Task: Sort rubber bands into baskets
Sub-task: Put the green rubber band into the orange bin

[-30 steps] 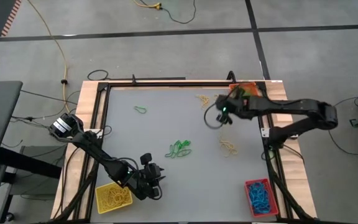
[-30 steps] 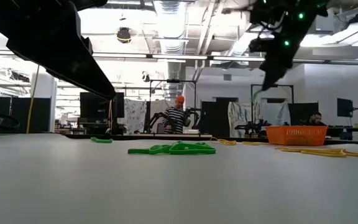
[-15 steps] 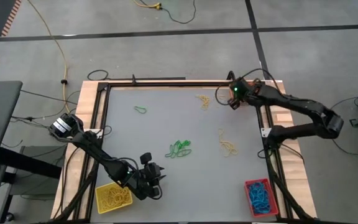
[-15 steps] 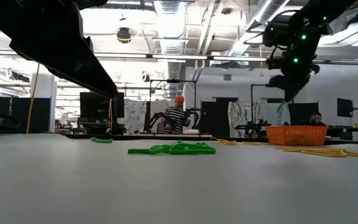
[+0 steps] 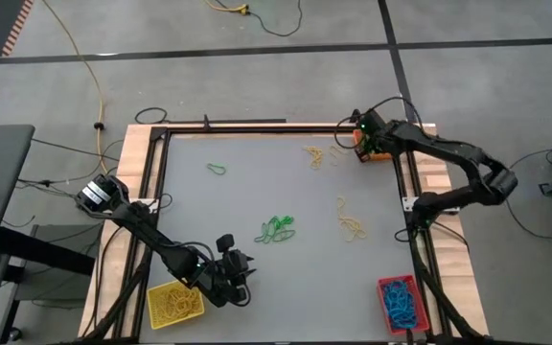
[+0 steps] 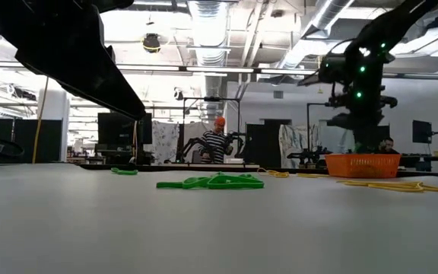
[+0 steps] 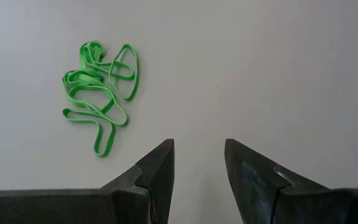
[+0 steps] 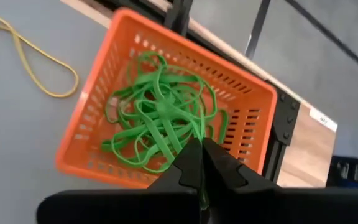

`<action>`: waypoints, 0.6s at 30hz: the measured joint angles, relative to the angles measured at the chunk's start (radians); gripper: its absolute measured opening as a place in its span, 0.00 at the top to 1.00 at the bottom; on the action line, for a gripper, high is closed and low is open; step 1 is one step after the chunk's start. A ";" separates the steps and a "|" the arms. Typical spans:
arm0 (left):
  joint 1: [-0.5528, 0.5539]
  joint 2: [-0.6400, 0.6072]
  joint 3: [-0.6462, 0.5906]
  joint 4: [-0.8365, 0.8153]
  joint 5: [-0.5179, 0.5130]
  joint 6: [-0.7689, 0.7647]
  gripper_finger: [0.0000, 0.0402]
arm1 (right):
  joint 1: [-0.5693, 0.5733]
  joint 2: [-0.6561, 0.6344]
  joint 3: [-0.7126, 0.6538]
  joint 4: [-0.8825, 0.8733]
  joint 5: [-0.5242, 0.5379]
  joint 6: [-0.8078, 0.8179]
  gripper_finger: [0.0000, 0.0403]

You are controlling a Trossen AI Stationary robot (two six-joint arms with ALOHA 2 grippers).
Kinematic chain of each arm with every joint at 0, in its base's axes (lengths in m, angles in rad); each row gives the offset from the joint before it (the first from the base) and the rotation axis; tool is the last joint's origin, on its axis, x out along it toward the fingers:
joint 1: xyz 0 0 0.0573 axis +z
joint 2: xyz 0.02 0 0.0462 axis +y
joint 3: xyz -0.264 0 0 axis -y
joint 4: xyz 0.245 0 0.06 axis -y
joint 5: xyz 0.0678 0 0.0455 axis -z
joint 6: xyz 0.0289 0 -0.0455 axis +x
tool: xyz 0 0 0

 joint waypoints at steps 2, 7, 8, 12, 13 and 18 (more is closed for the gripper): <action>0.000 0.000 0.000 0.000 0.000 0.000 0.67 | -0.008 0.028 0.000 0.004 0.000 0.007 0.88; 0.000 0.000 0.000 0.000 0.000 0.000 0.67 | -0.014 0.080 0.000 0.021 0.003 0.008 0.82; 0.000 0.000 0.000 0.000 0.000 0.000 0.67 | -0.012 0.086 0.000 0.025 0.003 0.006 0.80; 0.000 0.000 0.000 0.000 0.000 0.000 0.67 | -0.007 0.092 0.000 0.038 0.003 0.003 0.67; 0.000 0.000 0.000 0.000 0.000 0.000 0.67 | -0.007 0.089 0.000 0.042 0.003 0.003 0.62; 0.000 0.000 0.000 -0.001 0.000 0.000 0.67 | -0.007 0.041 0.000 0.052 0.003 0.007 0.42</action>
